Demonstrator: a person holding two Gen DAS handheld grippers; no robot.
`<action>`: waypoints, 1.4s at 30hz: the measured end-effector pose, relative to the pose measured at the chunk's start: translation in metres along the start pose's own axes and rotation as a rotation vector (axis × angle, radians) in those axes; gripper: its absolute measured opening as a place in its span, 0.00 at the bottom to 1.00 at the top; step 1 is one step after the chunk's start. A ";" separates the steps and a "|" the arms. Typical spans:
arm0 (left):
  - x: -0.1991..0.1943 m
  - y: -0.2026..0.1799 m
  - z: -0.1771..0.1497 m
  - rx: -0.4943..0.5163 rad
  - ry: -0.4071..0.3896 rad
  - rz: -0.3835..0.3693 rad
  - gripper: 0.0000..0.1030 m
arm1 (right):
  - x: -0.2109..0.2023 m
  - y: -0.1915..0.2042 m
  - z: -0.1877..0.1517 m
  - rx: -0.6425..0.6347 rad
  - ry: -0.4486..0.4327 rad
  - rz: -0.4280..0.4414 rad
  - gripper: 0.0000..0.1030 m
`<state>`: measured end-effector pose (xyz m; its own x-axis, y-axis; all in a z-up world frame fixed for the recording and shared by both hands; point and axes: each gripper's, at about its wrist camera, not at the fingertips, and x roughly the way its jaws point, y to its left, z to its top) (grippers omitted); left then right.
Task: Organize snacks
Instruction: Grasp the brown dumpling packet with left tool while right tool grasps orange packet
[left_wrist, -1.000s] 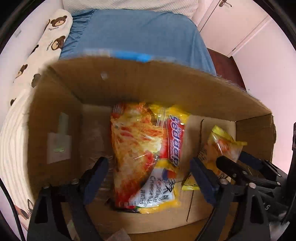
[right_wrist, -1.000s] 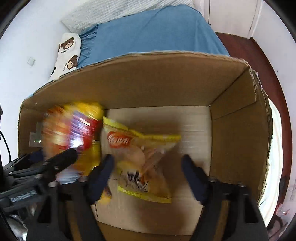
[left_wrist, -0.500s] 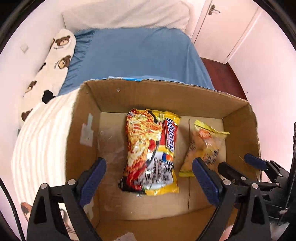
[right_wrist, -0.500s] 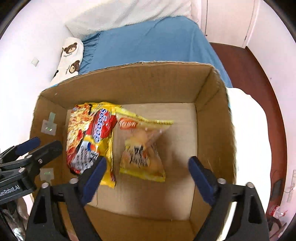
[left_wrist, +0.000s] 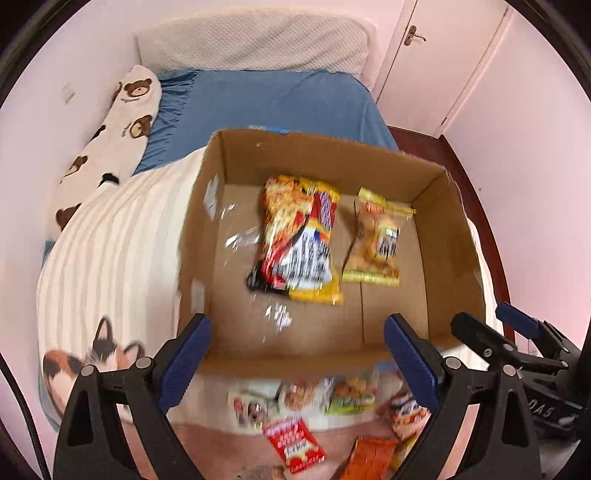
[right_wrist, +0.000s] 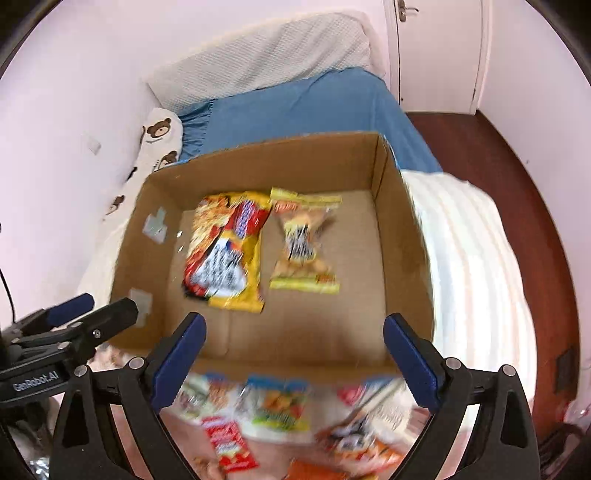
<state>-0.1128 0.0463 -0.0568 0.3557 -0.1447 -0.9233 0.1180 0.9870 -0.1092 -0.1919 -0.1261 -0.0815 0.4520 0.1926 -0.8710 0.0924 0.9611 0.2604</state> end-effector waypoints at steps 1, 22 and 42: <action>-0.002 0.001 -0.009 -0.004 0.010 -0.001 0.92 | -0.004 -0.002 -0.008 0.010 0.007 0.013 0.96; 0.142 0.067 -0.232 -0.251 0.557 0.061 0.91 | 0.129 -0.051 -0.221 0.255 0.572 0.078 0.96; 0.153 0.049 -0.227 -0.215 0.487 0.123 0.68 | 0.145 -0.003 -0.256 -0.156 0.595 -0.037 0.73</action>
<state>-0.2631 0.0889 -0.2873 -0.1217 -0.0287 -0.9922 -0.1076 0.9941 -0.0156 -0.3543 -0.0507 -0.3153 -0.1261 0.1930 -0.9731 -0.0525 0.9782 0.2008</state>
